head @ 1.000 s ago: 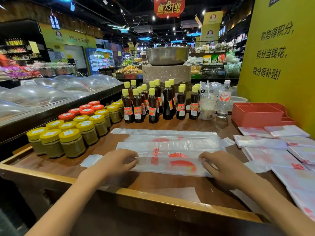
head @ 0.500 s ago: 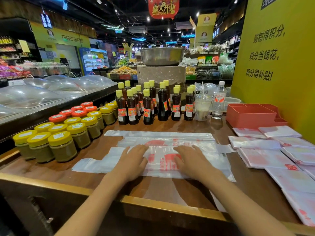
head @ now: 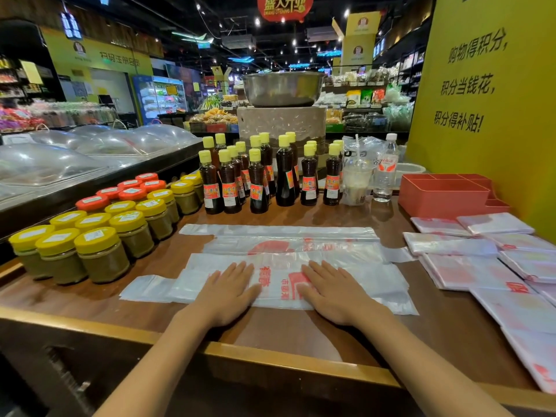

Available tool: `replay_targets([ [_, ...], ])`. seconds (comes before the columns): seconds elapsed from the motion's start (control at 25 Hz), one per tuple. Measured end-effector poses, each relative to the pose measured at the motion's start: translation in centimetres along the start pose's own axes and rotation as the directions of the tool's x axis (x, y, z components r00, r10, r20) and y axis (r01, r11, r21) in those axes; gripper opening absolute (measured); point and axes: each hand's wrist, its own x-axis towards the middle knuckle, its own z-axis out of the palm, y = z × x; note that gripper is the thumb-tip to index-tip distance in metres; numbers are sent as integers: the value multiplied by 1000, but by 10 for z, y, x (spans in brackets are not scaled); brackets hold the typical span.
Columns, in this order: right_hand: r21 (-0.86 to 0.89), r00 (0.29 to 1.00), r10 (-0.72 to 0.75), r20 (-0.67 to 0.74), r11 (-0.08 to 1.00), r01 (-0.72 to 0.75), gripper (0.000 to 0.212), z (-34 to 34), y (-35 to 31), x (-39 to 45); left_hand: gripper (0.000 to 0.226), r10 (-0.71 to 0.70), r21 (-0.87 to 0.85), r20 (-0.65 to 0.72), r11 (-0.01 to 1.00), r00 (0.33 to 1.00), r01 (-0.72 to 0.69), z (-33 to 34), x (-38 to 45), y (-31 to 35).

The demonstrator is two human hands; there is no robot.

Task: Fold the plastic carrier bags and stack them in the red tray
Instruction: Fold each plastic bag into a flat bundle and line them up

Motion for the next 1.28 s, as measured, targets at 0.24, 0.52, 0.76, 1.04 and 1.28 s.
replay_targets([
  [0.24, -1, 950, 313, -12, 950, -313, 78, -11, 67, -23, 70, -121, 18, -19, 992, 993, 121, -2, -10, -42],
  [0.52, 26, 887, 137, -442, 990, -140, 76, -23, 60, -28, 80, -72, -22, -109, 997, 991, 70, -3, -13, -38],
  [0.76, 240, 991, -85, -103, 965, 108, 69, -22, 34, -33, 95, 110, -137, -153, 982, 982, -131, -14, -25, -25],
  [1.04, 128, 983, -85, -165, 986, 107, 49, -33, 26, -41, 75, 120, -113, -179, 983, 976, -142, -19, -32, -17],
  [1.28, 90, 972, -94, -215, 989, 115, 41, -35, 22, -45, 48, 170, -17, -215, 984, 962, -178, -19, -32, -17],
])
